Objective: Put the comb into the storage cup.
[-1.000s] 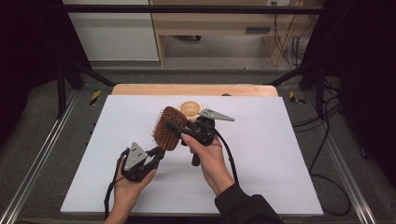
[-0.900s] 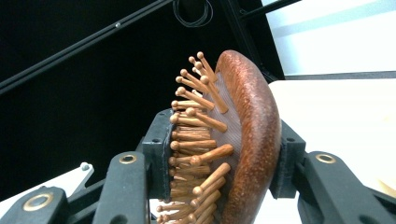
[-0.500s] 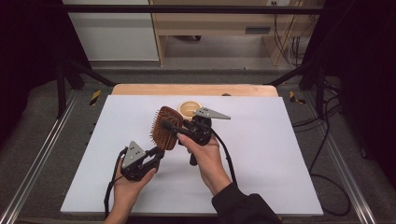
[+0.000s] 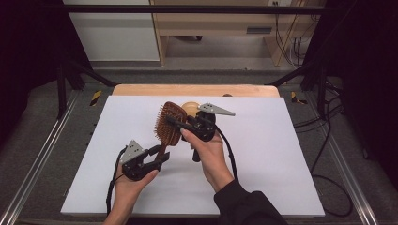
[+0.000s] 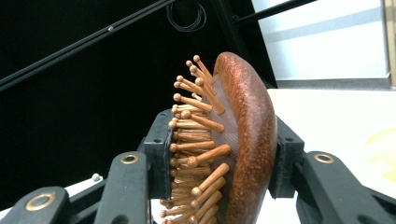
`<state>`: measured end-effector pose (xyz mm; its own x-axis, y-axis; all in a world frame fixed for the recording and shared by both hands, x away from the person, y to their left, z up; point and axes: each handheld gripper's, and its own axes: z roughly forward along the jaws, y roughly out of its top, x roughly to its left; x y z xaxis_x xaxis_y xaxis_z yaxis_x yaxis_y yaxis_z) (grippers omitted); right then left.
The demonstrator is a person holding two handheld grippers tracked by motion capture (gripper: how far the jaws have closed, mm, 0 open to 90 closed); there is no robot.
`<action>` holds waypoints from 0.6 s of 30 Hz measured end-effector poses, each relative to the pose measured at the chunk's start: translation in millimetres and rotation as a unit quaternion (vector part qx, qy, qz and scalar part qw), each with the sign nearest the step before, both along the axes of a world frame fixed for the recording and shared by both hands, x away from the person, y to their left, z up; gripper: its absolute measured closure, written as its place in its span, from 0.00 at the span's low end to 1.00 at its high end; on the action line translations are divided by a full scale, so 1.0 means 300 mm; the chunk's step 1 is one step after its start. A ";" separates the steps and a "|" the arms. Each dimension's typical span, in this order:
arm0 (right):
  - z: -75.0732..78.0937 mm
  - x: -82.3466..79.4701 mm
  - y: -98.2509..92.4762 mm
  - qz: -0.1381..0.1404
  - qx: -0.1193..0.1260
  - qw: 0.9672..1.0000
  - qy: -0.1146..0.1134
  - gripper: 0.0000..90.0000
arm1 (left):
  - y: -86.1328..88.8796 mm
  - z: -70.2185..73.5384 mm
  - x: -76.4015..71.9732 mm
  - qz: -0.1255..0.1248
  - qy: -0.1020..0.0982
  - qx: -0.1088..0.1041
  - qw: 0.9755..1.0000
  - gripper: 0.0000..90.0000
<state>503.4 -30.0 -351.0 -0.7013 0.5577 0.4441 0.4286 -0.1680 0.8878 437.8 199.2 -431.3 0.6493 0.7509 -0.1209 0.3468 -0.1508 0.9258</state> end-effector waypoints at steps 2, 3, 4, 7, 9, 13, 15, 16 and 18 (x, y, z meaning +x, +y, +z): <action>0.008 0.004 -0.007 -0.005 0.001 1.000 -0.002 0.59 | 0.004 0.004 -0.002 0.004 -0.005 -0.006 1.000 0.51; 0.012 0.006 -0.011 -0.008 0.002 1.000 -0.002 0.59 | 0.007 0.006 -0.002 0.006 -0.009 -0.010 1.000 0.49; 0.015 0.009 -0.015 -0.010 0.002 1.000 -0.004 0.59 | 0.010 0.008 -0.002 0.009 -0.012 -0.013 1.000 0.46; 0.025 0.018 -0.025 -0.015 -0.001 1.000 -0.006 0.59 | 0.029 0.017 -0.002 0.019 -0.021 -0.025 0.999 0.39; 0.031 0.024 -0.033 -0.021 -0.004 1.000 -0.008 0.59 | 0.041 0.020 -0.001 0.024 -0.028 -0.027 0.999 0.32; 0.038 0.040 -0.047 -0.028 -0.003 1.000 -0.008 0.59 | 0.060 0.018 0.002 0.038 -0.034 -0.019 0.998 0.25; 0.041 0.048 -0.052 -0.030 -0.003 0.999 -0.009 0.59 | 0.071 0.022 -0.002 0.045 -0.038 -0.019 0.998 0.20; 0.042 0.051 -0.054 -0.031 -0.005 0.999 -0.009 0.59 | 0.075 0.024 -0.005 0.049 -0.042 -0.015 0.998 0.17; 0.045 0.056 -0.055 -0.033 -0.008 0.999 -0.010 0.59 | 0.084 0.028 -0.009 0.053 -0.050 -0.010 0.997 0.11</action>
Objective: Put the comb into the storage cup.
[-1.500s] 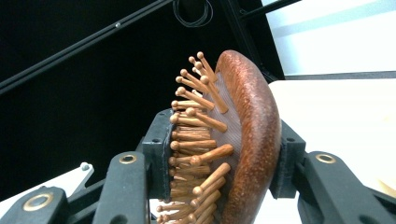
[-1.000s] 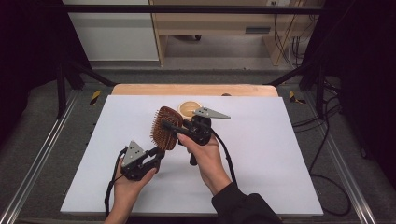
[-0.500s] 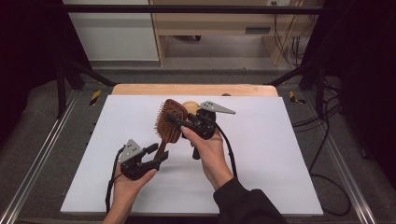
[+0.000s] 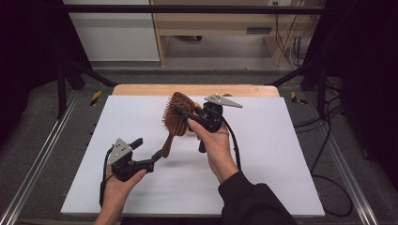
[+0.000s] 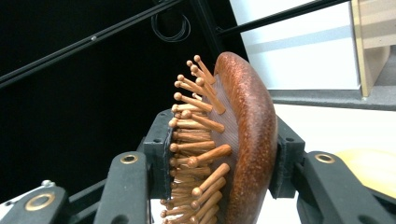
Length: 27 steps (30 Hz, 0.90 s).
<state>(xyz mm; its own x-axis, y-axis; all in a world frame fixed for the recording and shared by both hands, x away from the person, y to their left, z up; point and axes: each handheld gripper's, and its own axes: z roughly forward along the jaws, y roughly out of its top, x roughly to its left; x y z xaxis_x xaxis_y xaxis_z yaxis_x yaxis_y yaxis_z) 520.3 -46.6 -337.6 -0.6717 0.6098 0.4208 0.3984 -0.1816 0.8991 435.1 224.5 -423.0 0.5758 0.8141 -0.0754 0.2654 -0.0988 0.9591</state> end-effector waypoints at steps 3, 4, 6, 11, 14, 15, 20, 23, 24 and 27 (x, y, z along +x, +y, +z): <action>0.000 0.011 -0.002 -0.002 0.000 1.000 -0.002 0.58 | 0.028 -0.002 -0.013 0.009 -0.011 0.005 1.000 0.07; 0.000 0.015 -0.001 -0.002 0.000 1.000 -0.002 0.58 | 0.041 -0.005 -0.020 0.013 -0.015 0.006 1.000 0.06; -0.003 0.022 -0.001 -0.002 -0.003 1.000 -0.003 0.58 | 0.071 -0.014 -0.031 0.021 -0.016 0.008 1.000 0.06; -0.006 0.034 -0.007 -0.004 -0.002 1.000 -0.004 0.58 | 0.156 -0.028 -0.054 0.030 -0.012 -0.014 0.999 0.06; -0.002 0.043 -0.009 -0.002 -0.006 1.000 -0.009 0.58 | 0.196 -0.038 -0.065 0.040 -0.020 -0.017 0.999 0.05; -0.001 0.047 -0.009 -0.002 -0.008 1.000 -0.009 0.58 | 0.206 -0.040 -0.065 0.044 -0.020 -0.018 0.999 0.05; 0.007 0.069 -0.006 -0.005 -0.015 1.000 -0.016 0.58 | 0.248 -0.053 -0.054 0.067 -0.017 -0.032 0.997 0.05; 0.011 0.078 -0.006 -0.003 -0.016 1.000 -0.020 0.58 | 0.262 -0.061 -0.047 0.077 -0.014 -0.035 0.996 0.05; 0.012 0.082 -0.006 -0.003 -0.017 1.000 -0.021 0.58 | 0.264 -0.063 -0.047 0.079 -0.014 -0.036 0.996 0.05; 0.013 0.090 -0.006 -0.001 -0.020 1.000 -0.023 0.58 | 0.267 -0.064 -0.048 0.078 -0.016 -0.038 0.996 0.05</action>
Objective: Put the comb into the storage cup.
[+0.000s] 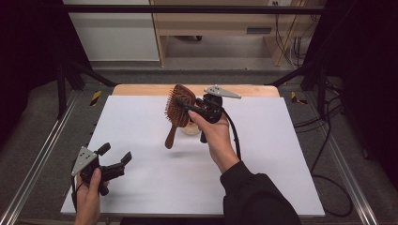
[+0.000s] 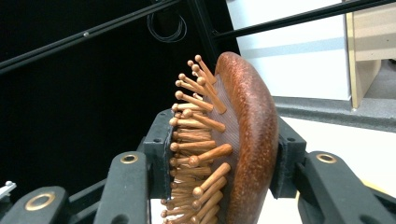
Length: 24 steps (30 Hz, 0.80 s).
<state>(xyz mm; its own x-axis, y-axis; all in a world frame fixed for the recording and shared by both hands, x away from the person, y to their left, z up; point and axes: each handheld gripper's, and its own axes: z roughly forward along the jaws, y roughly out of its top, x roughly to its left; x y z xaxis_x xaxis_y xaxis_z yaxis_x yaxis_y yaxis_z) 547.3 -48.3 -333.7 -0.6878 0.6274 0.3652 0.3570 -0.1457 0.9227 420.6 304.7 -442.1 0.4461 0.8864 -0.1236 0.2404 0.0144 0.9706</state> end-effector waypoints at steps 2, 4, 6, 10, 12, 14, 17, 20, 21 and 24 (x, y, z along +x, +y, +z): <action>0.002 0.004 0.001 -0.001 -0.002 1.000 -0.002 0.58 | 0.002 0.000 -0.001 0.002 -0.003 0.000 1.000 0.05; 0.003 0.006 0.001 -0.002 0.001 1.000 -0.002 0.58 | 0.007 -0.001 -0.003 0.006 -0.002 -0.003 1.000 0.05; 0.004 0.007 0.000 -0.003 0.004 1.000 -0.003 0.58 | 0.010 -0.002 -0.003 0.008 -0.003 -0.006 1.000 0.05; 0.005 0.011 -0.001 -0.004 0.008 1.000 -0.002 0.58 | 0.012 -0.002 -0.003 0.011 -0.007 -0.003 1.000 0.05; 0.007 0.015 -0.004 -0.005 0.010 1.000 -0.002 0.58 | 0.014 -0.001 -0.002 0.012 -0.010 0.000 1.000 0.05; 0.011 0.021 -0.009 -0.007 0.011 1.000 -0.002 0.58 | 0.018 0.000 -0.002 0.014 -0.011 -0.001 1.000 0.04; 0.015 0.027 -0.014 -0.009 0.015 1.000 0.000 0.58 | 0.020 -0.001 -0.003 0.018 -0.011 -0.002 1.000 0.04; 0.020 0.030 -0.016 -0.014 0.013 1.000 0.000 0.58 | 0.021 -0.001 -0.003 0.020 -0.012 -0.001 1.000 0.04; 0.022 0.031 -0.017 -0.014 0.014 1.000 0.001 0.58 | 0.021 -0.001 -0.003 0.020 -0.011 -0.001 1.000 0.04; 0.031 0.036 -0.016 -0.017 0.016 1.000 0.001 0.58 | 0.020 -0.002 -0.003 0.021 -0.012 0.001 1.000 0.04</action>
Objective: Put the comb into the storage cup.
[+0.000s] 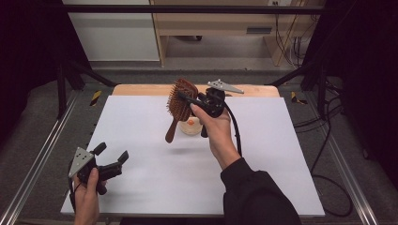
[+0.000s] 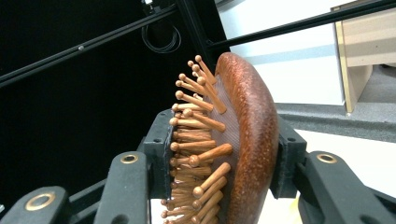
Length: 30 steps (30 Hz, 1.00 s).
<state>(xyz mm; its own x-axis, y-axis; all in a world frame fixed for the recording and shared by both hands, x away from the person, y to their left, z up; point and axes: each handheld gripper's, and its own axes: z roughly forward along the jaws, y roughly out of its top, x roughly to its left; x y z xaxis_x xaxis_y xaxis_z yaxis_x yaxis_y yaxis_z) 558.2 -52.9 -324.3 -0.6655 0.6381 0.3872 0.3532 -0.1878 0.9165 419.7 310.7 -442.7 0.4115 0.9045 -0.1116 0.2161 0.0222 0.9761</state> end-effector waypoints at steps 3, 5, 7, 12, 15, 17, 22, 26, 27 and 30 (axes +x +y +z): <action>0.014 0.006 0.005 -0.002 0.000 1.000 -0.002 0.58 | 0.001 0.001 -0.002 0.000 -0.003 0.004 1.000 0.04; 0.028 0.011 0.010 -0.004 -0.001 1.000 -0.006 0.58 | 0.002 0.000 0.000 0.001 -0.004 0.003 1.000 0.04; 0.041 0.019 0.014 -0.007 0.001 1.000 -0.007 0.58 | 0.006 0.001 0.001 0.000 -0.007 0.005 1.000 0.04; 0.073 0.041 0.020 -0.011 -0.001 1.000 -0.014 0.58 | 0.020 0.000 0.001 0.007 -0.012 0.002 1.000 0.04; 0.091 0.053 0.021 -0.015 0.004 1.000 -0.014 0.58 | 0.025 -0.001 0.003 0.008 -0.015 0.002 1.000 0.04; 0.106 0.061 0.023 -0.019 0.003 1.000 -0.015 0.58 | 0.029 0.000 0.004 0.010 -0.017 0.004 1.000 0.04; 0.138 0.084 0.027 -0.029 0.004 0.999 -0.018 0.58 | 0.030 -0.001 0.003 0.014 -0.020 0.006 1.000 0.04; 0.159 0.101 0.040 -0.029 -0.008 0.999 -0.019 0.58 | 0.028 -0.003 0.000 0.018 -0.020 0.005 1.000 0.04; 0.162 0.105 0.043 -0.030 -0.005 0.999 -0.017 0.58 | 0.029 -0.003 0.000 0.019 -0.022 0.007 1.000 0.04; 0.168 0.119 0.051 -0.034 -0.003 0.999 -0.014 0.58 | 0.031 -0.006 0.003 0.021 -0.021 0.009 1.000 0.04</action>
<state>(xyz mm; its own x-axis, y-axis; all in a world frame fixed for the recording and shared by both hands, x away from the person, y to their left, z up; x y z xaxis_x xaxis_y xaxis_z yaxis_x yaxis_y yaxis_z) 593.8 -37.8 -274.0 -0.6312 0.6844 0.3650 0.3146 -0.2042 0.9270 420.6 320.1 -444.5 0.3767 0.9231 -0.0777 0.1736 0.0120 0.9847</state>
